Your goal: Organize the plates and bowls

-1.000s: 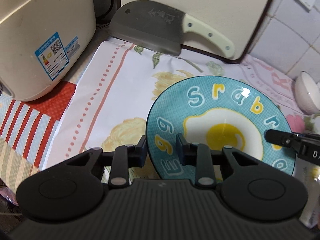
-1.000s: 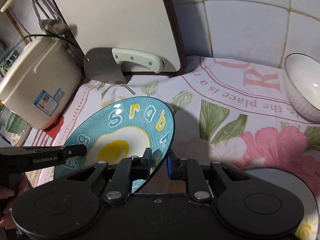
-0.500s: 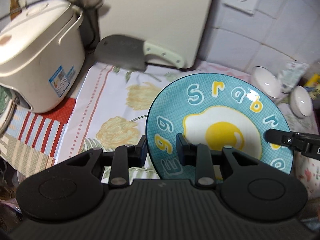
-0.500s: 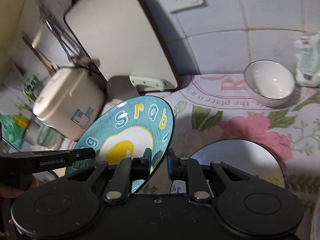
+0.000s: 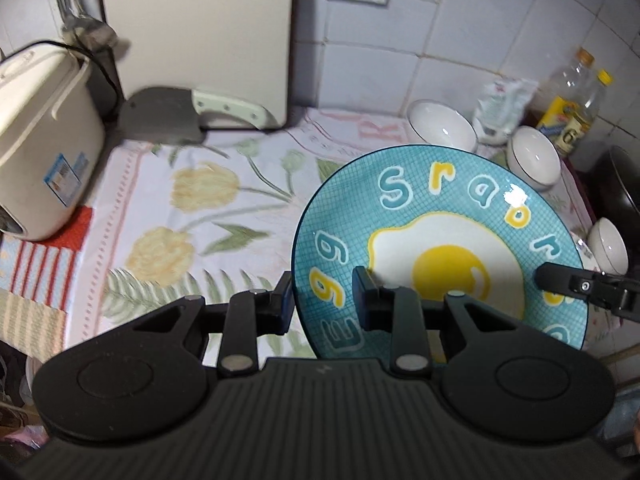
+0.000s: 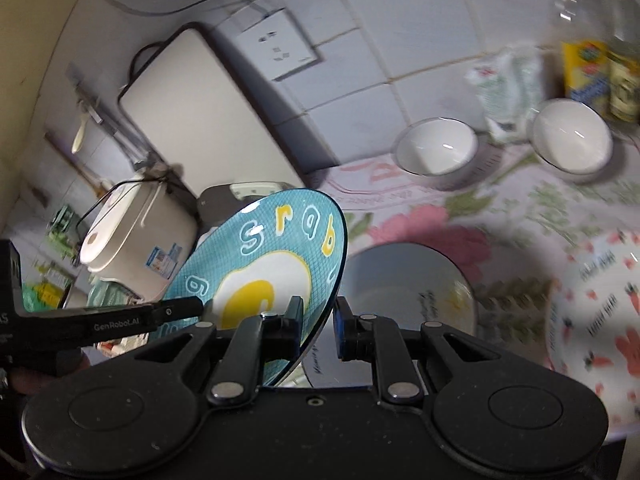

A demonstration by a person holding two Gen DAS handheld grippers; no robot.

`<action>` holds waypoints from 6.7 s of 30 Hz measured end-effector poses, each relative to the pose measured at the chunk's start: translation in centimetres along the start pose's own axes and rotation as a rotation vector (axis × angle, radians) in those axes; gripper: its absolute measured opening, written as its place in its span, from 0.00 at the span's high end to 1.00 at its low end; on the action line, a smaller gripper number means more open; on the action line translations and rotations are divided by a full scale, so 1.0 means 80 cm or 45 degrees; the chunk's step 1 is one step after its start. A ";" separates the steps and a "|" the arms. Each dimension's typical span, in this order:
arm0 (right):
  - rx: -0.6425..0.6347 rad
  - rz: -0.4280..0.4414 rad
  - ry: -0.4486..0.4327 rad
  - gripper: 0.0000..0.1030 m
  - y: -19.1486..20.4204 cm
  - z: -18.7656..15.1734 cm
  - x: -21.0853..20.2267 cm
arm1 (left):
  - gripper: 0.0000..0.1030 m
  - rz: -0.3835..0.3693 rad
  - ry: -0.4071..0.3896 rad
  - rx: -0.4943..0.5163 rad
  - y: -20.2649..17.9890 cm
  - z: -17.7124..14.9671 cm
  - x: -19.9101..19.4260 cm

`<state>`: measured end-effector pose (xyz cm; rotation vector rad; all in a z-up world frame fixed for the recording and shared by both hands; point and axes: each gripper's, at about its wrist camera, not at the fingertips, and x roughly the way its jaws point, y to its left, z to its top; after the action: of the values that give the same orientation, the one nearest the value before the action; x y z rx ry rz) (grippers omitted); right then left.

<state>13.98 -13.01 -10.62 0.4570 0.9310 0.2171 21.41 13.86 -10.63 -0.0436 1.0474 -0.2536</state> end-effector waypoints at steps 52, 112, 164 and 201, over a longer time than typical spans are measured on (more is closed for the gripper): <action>-0.053 -0.437 0.230 0.76 -0.071 -0.016 0.130 | 0.73 -0.064 0.339 0.158 -0.030 -0.023 0.185; -0.557 -0.377 -0.197 0.30 -0.155 -0.047 -0.302 | 0.24 0.037 0.098 0.301 -0.357 -0.106 -0.077; -0.049 -0.293 -0.164 0.70 -0.363 -0.090 -0.066 | 0.77 -0.045 -0.075 -0.100 -0.363 -0.159 0.190; 0.084 -0.178 -0.006 0.76 -0.269 -0.038 -0.156 | 0.78 -0.024 0.010 0.022 -0.330 -0.112 0.034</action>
<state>3.93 -35.77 -13.25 0.4508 0.9638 0.0585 10.06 -11.65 -13.27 -0.0371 1.0528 -0.2796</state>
